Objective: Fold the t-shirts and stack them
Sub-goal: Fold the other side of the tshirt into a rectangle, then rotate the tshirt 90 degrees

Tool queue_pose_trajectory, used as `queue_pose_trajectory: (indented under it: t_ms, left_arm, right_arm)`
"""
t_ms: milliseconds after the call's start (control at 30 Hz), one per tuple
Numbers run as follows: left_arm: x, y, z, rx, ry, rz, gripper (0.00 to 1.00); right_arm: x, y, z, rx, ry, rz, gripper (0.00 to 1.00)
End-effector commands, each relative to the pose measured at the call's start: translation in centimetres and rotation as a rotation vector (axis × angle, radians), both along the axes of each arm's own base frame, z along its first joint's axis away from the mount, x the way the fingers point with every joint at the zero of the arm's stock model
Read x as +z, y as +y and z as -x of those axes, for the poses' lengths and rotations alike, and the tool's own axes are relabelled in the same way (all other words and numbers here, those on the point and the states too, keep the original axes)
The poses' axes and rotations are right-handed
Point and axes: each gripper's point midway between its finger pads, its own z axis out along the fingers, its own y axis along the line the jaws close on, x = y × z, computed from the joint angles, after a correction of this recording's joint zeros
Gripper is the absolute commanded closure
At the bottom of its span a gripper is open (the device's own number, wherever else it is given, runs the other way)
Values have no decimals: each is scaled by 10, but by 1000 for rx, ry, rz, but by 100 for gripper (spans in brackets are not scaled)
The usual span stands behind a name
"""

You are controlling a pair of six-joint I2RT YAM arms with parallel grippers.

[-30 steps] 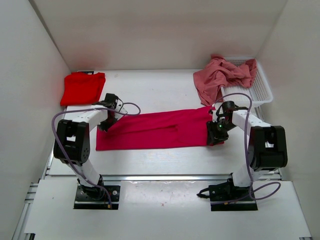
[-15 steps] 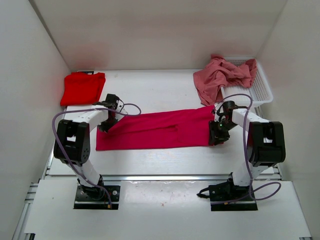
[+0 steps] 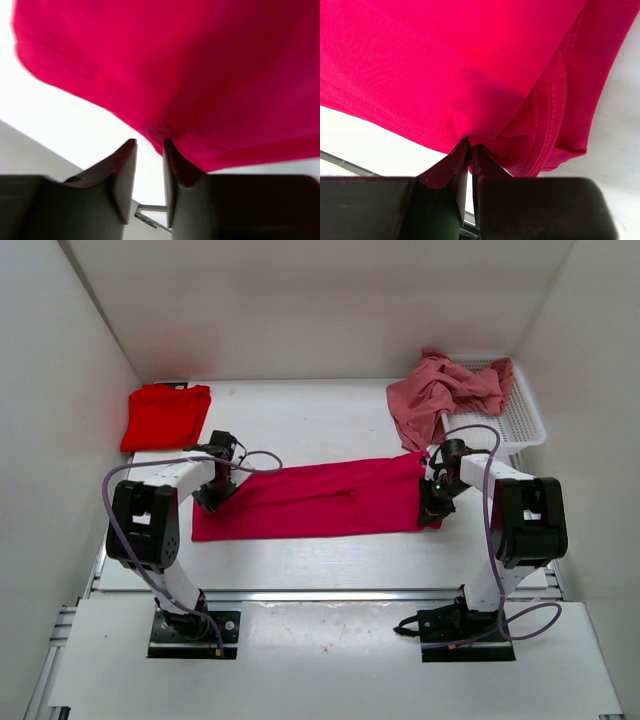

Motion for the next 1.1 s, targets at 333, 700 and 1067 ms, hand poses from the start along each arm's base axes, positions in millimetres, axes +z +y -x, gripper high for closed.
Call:
queue_pose_trajectory:
  t_ms: [333,700,1067]
  left_arm:
    - [-5,0,9,16,1,26,52]
    - [3,-2,-12,13,-35,-13,98]
    - [42,10,-66,5,-279,-144,100]
  right_arm:
    - [18,6,-17,22,-81,-44,100]
    - [50,11,-44,37,-185,-102,100]
    - [72,8,-60,31,-220,-147,100]
